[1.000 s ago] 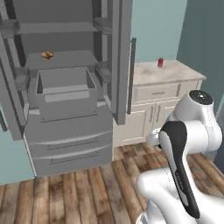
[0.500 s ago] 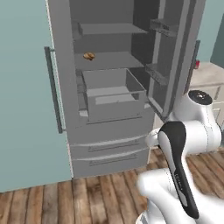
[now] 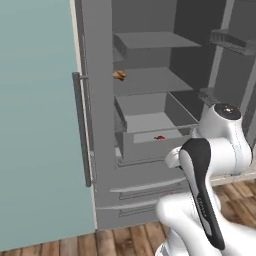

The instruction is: Place the bell pepper and squash inside the fridge drawer. Close the drawer after placing the vegetables.

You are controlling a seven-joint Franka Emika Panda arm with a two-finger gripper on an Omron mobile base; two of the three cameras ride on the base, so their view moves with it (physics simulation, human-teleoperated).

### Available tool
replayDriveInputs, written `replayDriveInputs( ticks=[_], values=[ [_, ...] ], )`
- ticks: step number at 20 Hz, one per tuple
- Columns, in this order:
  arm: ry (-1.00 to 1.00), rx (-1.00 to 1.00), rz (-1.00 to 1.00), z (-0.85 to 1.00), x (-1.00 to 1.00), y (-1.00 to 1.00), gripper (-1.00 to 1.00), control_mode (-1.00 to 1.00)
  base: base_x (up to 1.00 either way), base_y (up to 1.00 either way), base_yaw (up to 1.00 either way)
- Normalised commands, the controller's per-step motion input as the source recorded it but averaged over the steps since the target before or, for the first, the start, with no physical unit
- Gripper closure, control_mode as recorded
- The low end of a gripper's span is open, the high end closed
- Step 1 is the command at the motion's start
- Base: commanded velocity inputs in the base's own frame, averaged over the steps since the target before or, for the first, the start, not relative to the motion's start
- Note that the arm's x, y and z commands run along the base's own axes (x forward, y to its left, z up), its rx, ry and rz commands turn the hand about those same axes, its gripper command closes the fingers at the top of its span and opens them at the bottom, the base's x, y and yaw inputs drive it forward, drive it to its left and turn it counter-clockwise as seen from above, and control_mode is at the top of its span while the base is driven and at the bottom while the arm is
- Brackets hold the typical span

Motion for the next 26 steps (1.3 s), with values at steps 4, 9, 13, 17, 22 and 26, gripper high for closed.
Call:
replayDriveInputs(
  ticks=[4,9,13,17,22,26],
  values=[
    [0.00,0.00,0.00,0.00,0.00,0.00,1.00,1.00,0.73,-0.19,0.00],
    [0.00,0.00,0.00,0.00,0.00,0.00,1.00,1.00,0.40,-0.35,0.00],
    [0.00,0.00,0.00,0.00,0.00,0.00,1.00,1.00,0.06,-0.59,0.00],
    [0.00,0.00,0.00,0.00,0.00,0.00,1.00,1.00,0.01,-0.43,0.00],
    [0.00,0.00,0.00,0.00,0.00,0.00,1.00,1.00,0.24,0.01,0.00],
    [0.00,0.00,0.00,0.00,0.00,0.00,1.00,1.00,0.16,0.00,0.00]
  ],
)
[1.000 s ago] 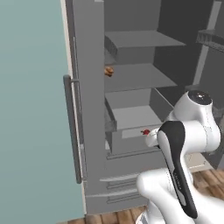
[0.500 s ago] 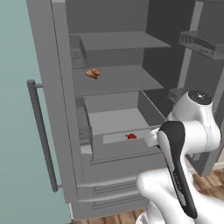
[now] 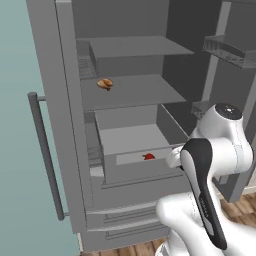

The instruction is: Place the bell pepper and squash inside the fridge drawer. Close the drawer after placing the vegetables.

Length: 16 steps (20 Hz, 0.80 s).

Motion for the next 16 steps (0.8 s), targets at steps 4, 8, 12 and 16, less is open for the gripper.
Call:
replayDriveInputs(
  ticks=[4,8,12,16],
  values=[
    [0.00,0.00,0.00,0.00,0.00,0.00,1.00,1.00,0.23,0.00,0.00],
    [0.00,0.00,0.00,0.00,0.00,0.00,1.00,1.00,0.20,0.00,0.00],
    [0.00,0.00,0.00,0.00,0.00,0.00,1.00,1.00,0.27,0.00,0.00],
    [-0.02,0.02,0.00,0.00,0.05,-0.03,1.00,-1.00,0.12,0.00,0.00]
  ],
)
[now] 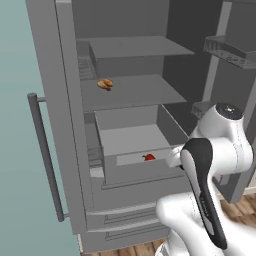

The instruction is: Place the bell pepper and squash inside the fridge drawer. Close the drawer after placing the vegetables.

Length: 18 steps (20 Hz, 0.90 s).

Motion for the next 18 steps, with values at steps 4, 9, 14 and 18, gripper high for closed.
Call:
replayDriveInputs(
  ticks=[4,9,14,18],
  values=[
    [-0.17,0.01,0.00,0.31,0.43,0.00,1.00,-1.00,0.00,0.00,0.00],
    [-0.12,0.00,0.00,0.45,0.71,0.11,1.00,-1.00,0.00,0.00,0.00],
    [0.00,0.00,-0.01,0.03,0.90,0.30,1.00,-1.00,0.00,0.00,0.00],
    [0.01,0.00,-0.02,-0.10,0.92,0.26,1.00,-1.00,0.00,0.00,0.00]
  ],
)
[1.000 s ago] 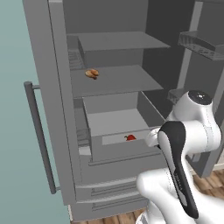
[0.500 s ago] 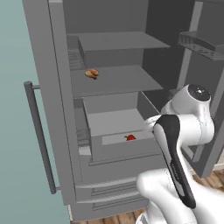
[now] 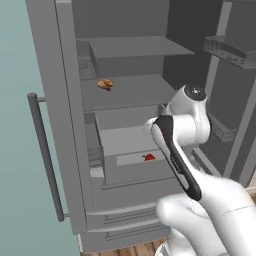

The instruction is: Place the bell pepper and squash inside the fridge drawer. Close the drawer after placing the vegetables.

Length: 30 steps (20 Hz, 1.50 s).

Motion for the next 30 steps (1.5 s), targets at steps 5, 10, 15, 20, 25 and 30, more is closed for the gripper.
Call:
replayDriveInputs(
  ticks=[5,10,15,20,25,30],
  values=[
    [0.05,0.00,0.00,-0.26,0.87,0.05,1.00,-1.00,0.00,0.00,0.00],
    [0.09,0.00,0.00,-0.41,0.74,0.00,1.00,-1.00,0.00,0.00,0.00],
    [0.15,0.00,0.00,-0.47,0.69,0.00,1.00,-1.00,0.00,0.00,0.00],
    [0.14,0.00,0.00,-0.53,0.53,0.00,1.00,-1.00,0.00,0.00,0.00],
    [0.13,0.00,0.00,-0.48,0.37,0.00,1.00,-1.00,0.00,0.00,0.00],
    [0.10,0.00,0.00,-0.49,0.22,0.00,1.00,-1.00,0.00,0.00,0.00]
  ],
)
